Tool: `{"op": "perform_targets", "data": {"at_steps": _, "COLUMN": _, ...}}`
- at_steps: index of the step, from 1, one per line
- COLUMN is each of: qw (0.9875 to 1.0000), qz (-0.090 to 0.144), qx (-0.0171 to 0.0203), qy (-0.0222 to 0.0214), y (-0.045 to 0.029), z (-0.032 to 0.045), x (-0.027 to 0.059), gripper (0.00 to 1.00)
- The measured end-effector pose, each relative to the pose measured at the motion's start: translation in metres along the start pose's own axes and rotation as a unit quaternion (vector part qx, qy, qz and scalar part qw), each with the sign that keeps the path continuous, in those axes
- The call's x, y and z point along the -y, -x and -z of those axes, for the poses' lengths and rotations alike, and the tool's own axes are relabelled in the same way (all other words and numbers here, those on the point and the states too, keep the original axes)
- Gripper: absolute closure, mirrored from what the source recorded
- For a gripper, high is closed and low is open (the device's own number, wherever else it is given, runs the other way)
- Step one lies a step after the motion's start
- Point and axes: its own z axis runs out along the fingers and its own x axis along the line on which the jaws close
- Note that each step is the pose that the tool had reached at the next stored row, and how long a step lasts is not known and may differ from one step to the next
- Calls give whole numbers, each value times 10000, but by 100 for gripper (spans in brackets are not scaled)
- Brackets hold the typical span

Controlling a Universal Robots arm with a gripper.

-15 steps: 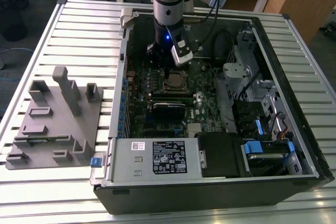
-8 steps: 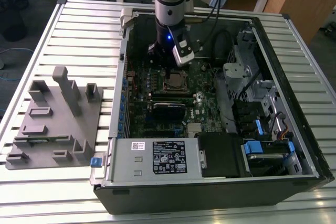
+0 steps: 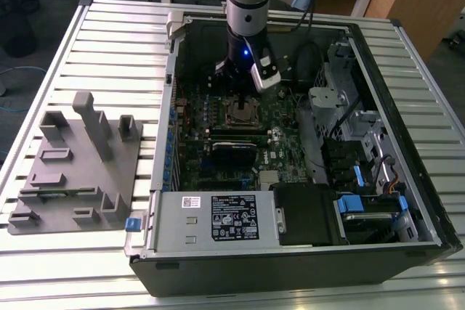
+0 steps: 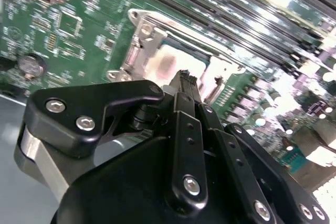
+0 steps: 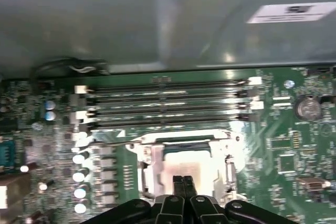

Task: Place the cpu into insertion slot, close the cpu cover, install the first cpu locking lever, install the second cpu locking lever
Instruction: 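Close the cpu cover, then install the first cpu locking lever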

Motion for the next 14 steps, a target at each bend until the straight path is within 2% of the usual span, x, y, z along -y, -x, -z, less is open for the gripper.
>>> {"op": "perform_targets", "data": {"at_steps": 2, "qw": 10000, "qz": 1, "qx": 0, "qy": 0, "y": 27, "z": -2, "x": -1, "gripper": 89}}
{"op": "perform_targets", "data": {"at_steps": 14, "qw": 10000, "qz": 0, "qx": 0, "qy": 0, "y": 38, "z": 19, "x": -4, "gripper": 89}}
